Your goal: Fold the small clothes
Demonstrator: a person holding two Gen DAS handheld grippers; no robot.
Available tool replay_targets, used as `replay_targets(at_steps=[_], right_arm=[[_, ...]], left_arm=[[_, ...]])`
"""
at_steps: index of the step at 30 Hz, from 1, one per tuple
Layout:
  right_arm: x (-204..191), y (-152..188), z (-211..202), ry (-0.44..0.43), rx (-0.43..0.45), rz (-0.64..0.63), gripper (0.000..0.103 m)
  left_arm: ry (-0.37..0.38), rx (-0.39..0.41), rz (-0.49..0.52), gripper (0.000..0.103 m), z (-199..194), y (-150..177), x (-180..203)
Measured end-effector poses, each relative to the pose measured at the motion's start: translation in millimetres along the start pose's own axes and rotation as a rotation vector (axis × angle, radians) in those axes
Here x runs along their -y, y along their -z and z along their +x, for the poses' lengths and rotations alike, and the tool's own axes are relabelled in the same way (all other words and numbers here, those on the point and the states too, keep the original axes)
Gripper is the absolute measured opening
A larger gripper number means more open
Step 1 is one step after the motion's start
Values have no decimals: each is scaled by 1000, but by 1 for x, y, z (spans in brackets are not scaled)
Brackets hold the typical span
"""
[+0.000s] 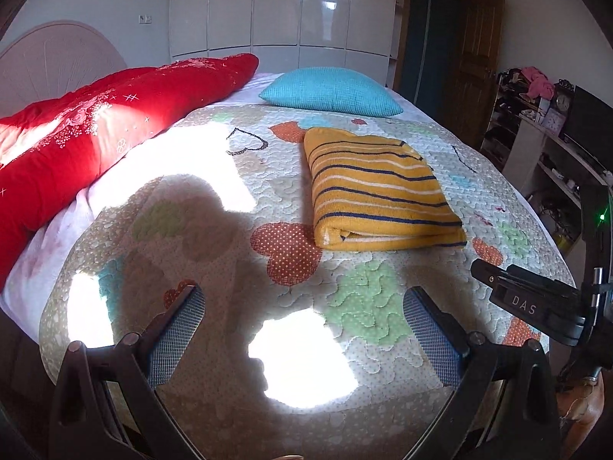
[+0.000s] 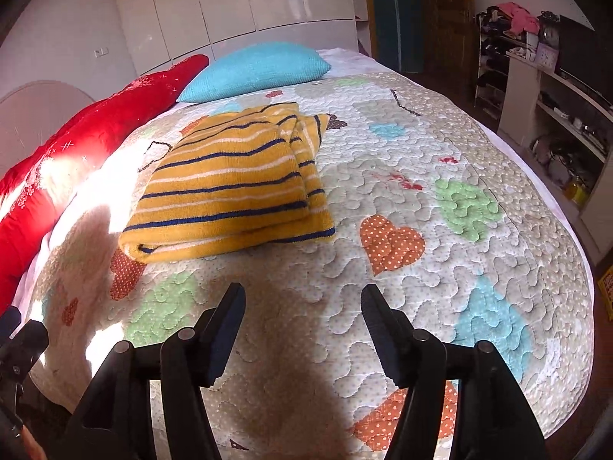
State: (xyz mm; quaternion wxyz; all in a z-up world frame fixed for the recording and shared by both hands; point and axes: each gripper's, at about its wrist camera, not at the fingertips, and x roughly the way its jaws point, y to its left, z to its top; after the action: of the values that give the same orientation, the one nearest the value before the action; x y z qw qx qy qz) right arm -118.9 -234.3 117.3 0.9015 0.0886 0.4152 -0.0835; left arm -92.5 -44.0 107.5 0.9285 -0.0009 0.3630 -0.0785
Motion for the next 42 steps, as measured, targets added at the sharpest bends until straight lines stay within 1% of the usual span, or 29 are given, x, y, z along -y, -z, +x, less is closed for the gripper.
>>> replay_targets(at_steps=[3, 6, 10, 13, 31, 42], right_arm=[[0, 1, 1, 10, -4, -10, 68], [0, 5, 1, 28, -9, -20, 69], [0, 10, 2, 35, -20, -27, 69], [0, 13, 4, 37, -28, -30, 70], [-4, 14, 5, 32, -31, -38, 71], [-5, 15, 4, 31, -31, -44, 72]], left_arm=[[11, -33, -8, 103, 6, 2, 1], [-20, -57, -2, 103, 10, 5, 2], [-45, -67, 1, 103, 12, 6, 2], [-48, -69, 1, 103, 12, 7, 2], [-46, -92, -5, 103, 17, 7, 2], [-31, -123, -12, 103, 22, 11, 3]])
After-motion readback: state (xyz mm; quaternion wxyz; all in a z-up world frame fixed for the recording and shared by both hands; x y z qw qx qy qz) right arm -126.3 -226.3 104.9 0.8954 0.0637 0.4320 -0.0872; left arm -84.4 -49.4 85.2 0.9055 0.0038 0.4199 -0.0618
